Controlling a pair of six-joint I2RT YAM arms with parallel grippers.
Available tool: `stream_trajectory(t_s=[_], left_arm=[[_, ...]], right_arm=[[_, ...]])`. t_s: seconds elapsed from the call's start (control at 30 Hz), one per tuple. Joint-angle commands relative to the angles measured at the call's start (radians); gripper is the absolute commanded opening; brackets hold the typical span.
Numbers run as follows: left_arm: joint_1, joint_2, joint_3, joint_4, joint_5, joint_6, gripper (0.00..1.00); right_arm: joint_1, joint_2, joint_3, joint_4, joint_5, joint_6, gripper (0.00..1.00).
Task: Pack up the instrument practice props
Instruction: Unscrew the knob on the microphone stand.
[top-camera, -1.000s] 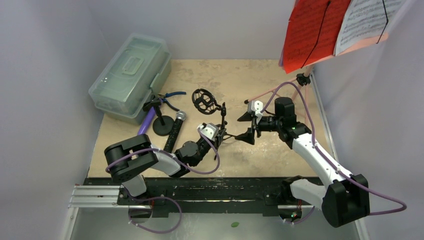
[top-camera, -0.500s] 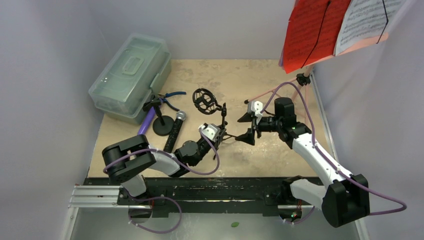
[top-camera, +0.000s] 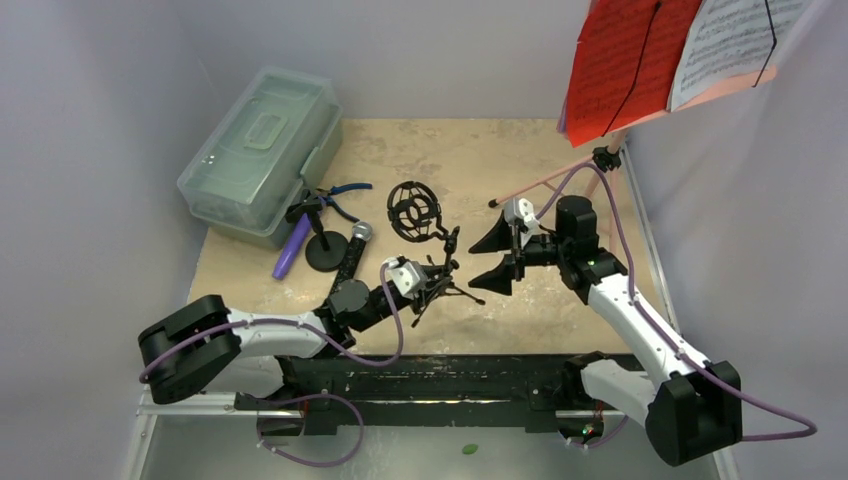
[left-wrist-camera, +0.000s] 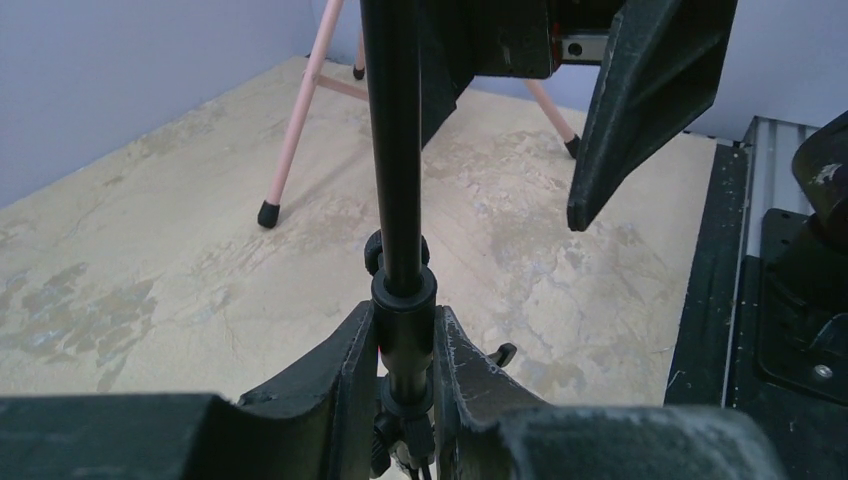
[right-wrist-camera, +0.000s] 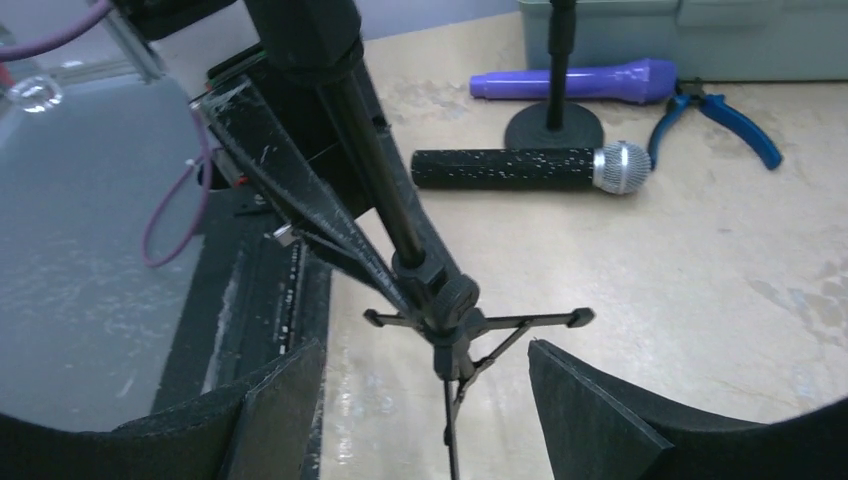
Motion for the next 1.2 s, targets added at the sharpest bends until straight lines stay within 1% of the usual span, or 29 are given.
stream_trajectory(t_s=[0.0,0.1,0.13,0.23,0.4,0.5,0.67,0.73,1.03,1.17], left_arm=[[0.072,-0.091,0.003,-0.003,0.224,0.001,0.00],[0.115,-0.088,0.011,-0.009,0.325,-0.013,0.00],[0.123,-0.082,0.016,-0.012,0.350,-0.042,0.00],[0.135,-0.054,0.042,-0.022,0.421,-0.059,0.00],[0.136,-0.011,0.090,-0.039,0.479,-0.073,0.00],[0.136,0.001,0.107,-0.044,0.486,-0.072,0.00],[0.138,-0.005,0.118,-0.065,0.491,-0.061,0.00],[0.140,-0.011,0.117,-0.069,0.488,-0.059,0.00],[0.148,-0.021,0.111,-0.060,0.481,-0.059,0.00],[0.148,-0.011,0.110,-0.042,0.487,-0.070,0.00]], right_arm=[[-0.002,-0.010,-0.018,0.082,-0.113,0.107,0.76],[-0.002,0.018,-0.013,0.063,-0.131,0.105,0.69],[-0.001,0.022,-0.012,0.060,-0.137,0.104,0.67],[0.002,0.026,-0.016,0.064,-0.154,0.105,0.61],[0.011,0.048,-0.021,0.071,-0.133,0.111,0.56],[0.017,0.070,-0.013,0.048,-0.110,0.097,0.53],[0.027,0.123,0.031,-0.081,-0.078,-0.024,0.50],[0.034,0.135,0.039,-0.107,-0.083,-0.049,0.48],[0.053,0.134,0.044,-0.158,-0.118,-0.124,0.37],[0.058,0.134,0.045,-0.177,-0.117,-0.159,0.35]])
